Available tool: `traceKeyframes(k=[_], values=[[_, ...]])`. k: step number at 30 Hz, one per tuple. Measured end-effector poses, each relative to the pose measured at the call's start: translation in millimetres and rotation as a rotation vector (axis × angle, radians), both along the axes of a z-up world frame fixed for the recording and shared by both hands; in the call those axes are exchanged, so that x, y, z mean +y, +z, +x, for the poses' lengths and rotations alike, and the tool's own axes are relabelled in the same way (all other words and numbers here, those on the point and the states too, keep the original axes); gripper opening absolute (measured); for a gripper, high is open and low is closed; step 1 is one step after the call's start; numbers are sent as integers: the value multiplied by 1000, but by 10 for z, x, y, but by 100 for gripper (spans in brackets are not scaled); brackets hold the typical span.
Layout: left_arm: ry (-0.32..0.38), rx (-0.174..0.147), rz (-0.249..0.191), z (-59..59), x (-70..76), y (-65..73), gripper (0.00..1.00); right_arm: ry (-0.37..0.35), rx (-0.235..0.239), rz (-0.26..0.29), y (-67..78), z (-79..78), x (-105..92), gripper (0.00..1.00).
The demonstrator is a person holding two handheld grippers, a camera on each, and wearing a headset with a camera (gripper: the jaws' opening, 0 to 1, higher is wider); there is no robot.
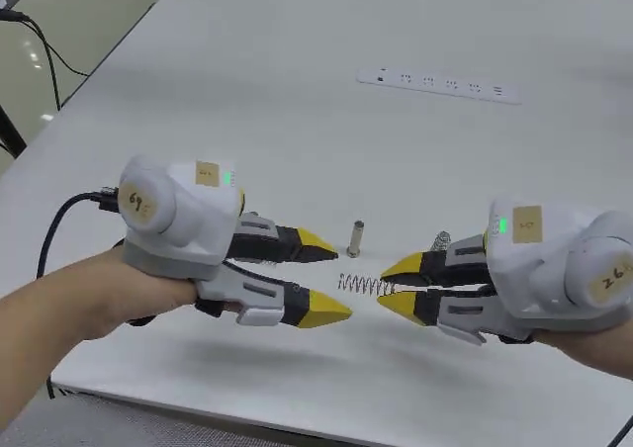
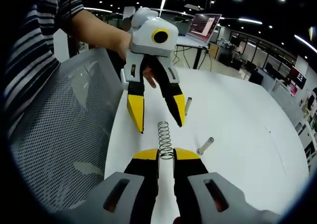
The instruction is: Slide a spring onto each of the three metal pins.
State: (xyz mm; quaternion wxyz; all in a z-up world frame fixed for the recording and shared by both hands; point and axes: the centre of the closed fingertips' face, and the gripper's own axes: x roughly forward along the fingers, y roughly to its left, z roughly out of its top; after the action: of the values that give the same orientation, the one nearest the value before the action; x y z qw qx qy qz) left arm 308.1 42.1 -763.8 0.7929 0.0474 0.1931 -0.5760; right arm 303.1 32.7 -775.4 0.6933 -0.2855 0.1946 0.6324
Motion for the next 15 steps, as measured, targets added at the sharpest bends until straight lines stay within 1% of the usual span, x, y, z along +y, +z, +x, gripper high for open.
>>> traceKeyframes(k=[2,4,6,7,8,10,13,15], values=[[-5,-2,-3,9,-31,1,25,2,2,7,25,-6,-4,7],[-11,7,-4,11,-59,-22,23,-2,-6,12,41,6,-6,7],[-14,-1,-1,14,-63,-27,23,-4,-12,11,49,15,-13,7],[-14,-2,-3,17,-65,-22,21,-5,-12,11,51,16,-15,7],[-13,-3,-15,21,-75,-1,18,-7,-7,12,54,15,-18,7],[-16,-5,-19,22,-78,12,14,-3,-8,13,58,9,-18,7],[-25,-8,-17,8,-79,16,6,-1,-5,19,67,8,-15,7],[-29,-14,-12,9,-74,13,5,-1,-4,21,70,13,-19,7]])
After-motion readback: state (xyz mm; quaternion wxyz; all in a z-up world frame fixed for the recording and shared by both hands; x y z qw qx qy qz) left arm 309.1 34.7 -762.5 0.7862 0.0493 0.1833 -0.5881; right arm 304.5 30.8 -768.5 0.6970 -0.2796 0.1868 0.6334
